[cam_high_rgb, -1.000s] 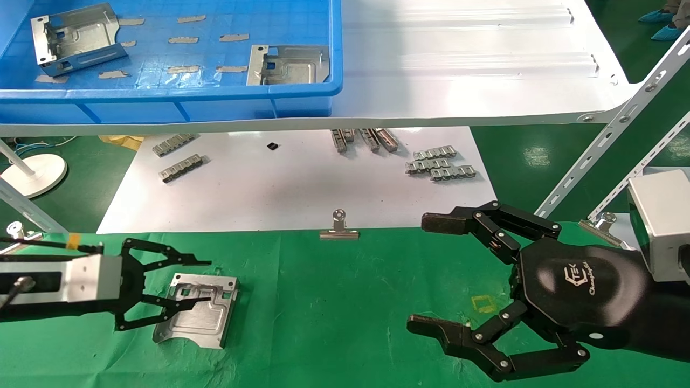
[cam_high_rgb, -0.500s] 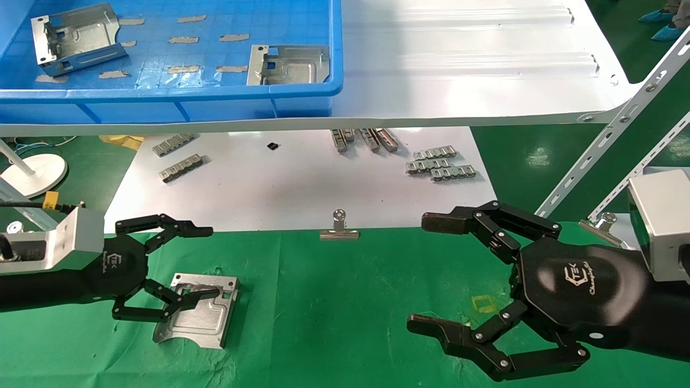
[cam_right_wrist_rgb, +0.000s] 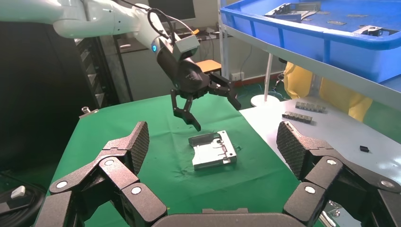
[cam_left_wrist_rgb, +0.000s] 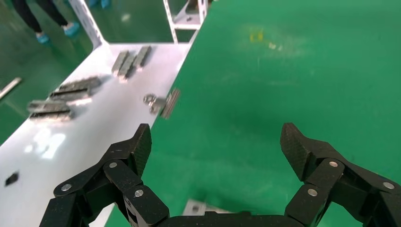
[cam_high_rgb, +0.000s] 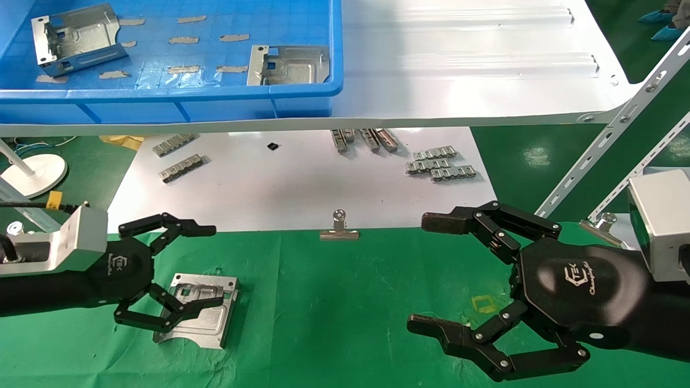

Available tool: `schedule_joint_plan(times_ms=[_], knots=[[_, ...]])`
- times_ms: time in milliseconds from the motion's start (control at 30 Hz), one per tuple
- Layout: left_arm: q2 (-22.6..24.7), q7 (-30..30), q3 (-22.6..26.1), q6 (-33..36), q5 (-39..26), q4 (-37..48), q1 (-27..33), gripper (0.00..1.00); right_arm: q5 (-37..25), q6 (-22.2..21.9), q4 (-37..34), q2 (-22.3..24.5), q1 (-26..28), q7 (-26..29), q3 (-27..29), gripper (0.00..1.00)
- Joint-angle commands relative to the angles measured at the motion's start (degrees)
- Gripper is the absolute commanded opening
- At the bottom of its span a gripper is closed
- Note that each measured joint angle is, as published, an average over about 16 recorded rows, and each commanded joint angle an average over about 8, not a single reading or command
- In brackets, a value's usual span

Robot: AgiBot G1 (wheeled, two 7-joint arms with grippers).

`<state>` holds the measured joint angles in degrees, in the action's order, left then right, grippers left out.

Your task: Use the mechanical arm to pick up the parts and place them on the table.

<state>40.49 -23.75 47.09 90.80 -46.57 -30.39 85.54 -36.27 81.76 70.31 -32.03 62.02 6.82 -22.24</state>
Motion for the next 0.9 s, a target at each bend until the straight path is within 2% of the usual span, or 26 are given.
schedule_joint_plan(times_ms=[33, 900], knots=[[-0.2, 1.3, -1.2, -0.2, 0.2, -1.6, -0.9, 1.0, 0.0, 0.0, 0.0, 0.0, 0.0, 0.0, 0.0, 1.0], [-2.9, 18.3, -16.5, -2.7, 2.5, -22.9, -12.7, 1.0, 0.0, 0.0, 0.0, 0.0, 0.0, 0.0, 0.0, 1.0]])
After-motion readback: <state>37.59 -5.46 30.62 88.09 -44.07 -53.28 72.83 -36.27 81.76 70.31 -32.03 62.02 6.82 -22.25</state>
